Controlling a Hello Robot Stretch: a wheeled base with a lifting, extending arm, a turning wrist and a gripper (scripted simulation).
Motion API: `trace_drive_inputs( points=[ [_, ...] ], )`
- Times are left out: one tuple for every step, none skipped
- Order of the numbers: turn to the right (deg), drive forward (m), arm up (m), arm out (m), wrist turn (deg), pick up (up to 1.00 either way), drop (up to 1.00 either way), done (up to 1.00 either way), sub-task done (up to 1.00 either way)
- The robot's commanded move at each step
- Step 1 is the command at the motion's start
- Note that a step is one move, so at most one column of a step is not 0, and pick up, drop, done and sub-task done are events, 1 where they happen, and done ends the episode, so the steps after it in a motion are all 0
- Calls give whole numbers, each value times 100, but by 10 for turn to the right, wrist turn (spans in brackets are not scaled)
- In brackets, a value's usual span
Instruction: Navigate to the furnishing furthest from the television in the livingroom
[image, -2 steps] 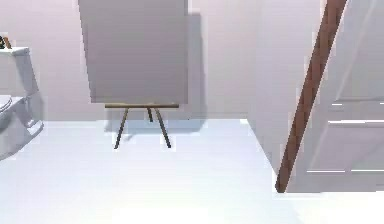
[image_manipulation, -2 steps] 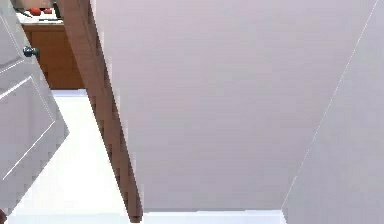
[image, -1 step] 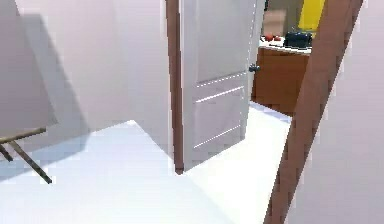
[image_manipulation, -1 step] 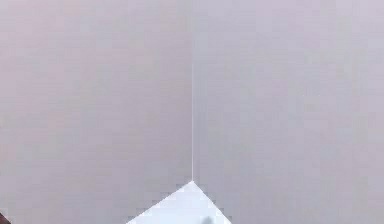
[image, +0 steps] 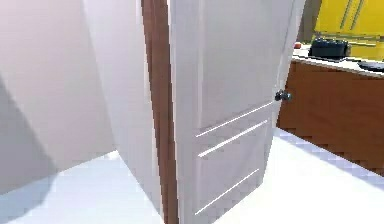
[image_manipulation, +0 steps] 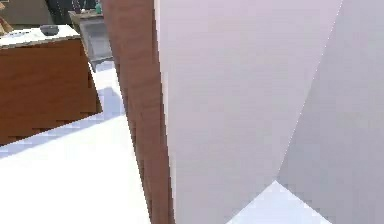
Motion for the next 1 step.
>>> trace_drive_inputs(
  points=[
    [450, 0, 0, 0, 0, 0, 0, 0, 0]
  ],
)
